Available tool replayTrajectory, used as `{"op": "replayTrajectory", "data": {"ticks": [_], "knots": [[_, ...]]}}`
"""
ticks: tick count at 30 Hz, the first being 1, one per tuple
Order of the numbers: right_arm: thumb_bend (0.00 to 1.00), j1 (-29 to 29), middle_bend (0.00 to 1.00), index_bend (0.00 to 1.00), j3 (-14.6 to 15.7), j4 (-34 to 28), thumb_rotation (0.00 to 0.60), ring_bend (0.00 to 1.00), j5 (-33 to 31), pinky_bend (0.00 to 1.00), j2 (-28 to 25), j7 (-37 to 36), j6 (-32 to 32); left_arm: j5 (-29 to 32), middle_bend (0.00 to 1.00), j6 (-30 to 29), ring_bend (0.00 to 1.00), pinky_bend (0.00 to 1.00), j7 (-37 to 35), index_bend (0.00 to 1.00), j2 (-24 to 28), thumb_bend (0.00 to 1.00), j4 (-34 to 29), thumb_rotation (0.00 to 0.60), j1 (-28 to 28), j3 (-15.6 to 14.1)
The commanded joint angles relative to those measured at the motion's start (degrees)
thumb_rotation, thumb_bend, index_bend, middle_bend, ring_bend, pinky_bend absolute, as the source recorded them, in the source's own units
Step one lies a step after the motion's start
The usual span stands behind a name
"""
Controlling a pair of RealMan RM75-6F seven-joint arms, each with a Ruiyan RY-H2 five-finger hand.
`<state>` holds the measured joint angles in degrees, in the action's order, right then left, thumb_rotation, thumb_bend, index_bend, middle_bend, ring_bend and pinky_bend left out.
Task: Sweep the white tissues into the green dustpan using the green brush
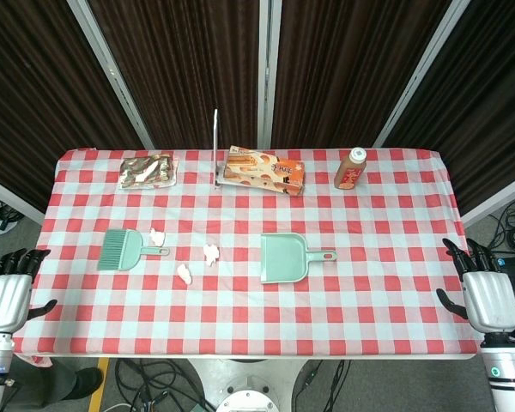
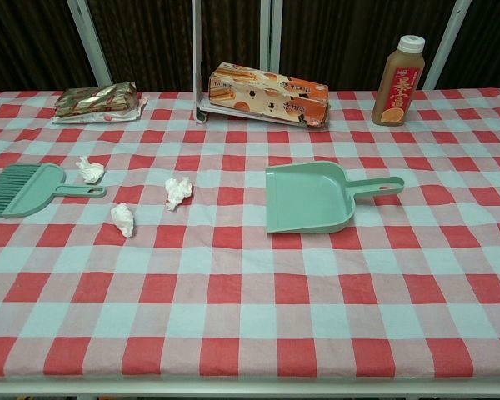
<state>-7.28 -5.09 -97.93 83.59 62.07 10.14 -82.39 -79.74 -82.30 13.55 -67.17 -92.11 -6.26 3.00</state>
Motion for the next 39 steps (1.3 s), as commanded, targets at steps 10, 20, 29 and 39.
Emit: {"op": "replayTrajectory", "data": {"ticks": [10, 20, 29, 39], "knots": [[0.15, 0.12, 0.27, 0.11, -0.13, 0.01, 0.600, 0.08, -0.04, 0.14, 0.08, 0.03, -0.50, -0.43, 0.18, 0.48, 0.12, 0.16, -1.33, 0.17, -0.20, 0.00, 0.54, 0.600, -0.66, 0.38], [0.15, 0.10, 0.27, 0.11, -0.55, -0.13, 0.600, 0.08, 0.12, 0.14, -0.29, 0.09, -1.14, -1.29, 0.18, 2.33, 0.12, 0.16, -5.78, 0.18, 0.28, 0.01, 0.43, 0.600, -2.75, 1.70], [0.15, -0.87, 0.27, 0.11, -1.28, -0.77, 0.600, 0.08, 0.99, 0.14, -1.12, 0.72, -1.07, -2.58, 0.27, 11.87, 0.27, 0.30, -12.90, 0.27, -0.66, 0.08, 4.96, 0.600, -11.55, 5.00], [0.15, -1.24, 0.27, 0.11, -1.22, -1.46, 0.600, 0.08, 1.19, 0.14, -1.51, 1.39, -0.74, 1.13, 0.41, 27.17, 0.57, 0.75, -10.10, 0.37, -7.76, 0.13, 13.57, 0.600, -22.15, 5.64]]}}
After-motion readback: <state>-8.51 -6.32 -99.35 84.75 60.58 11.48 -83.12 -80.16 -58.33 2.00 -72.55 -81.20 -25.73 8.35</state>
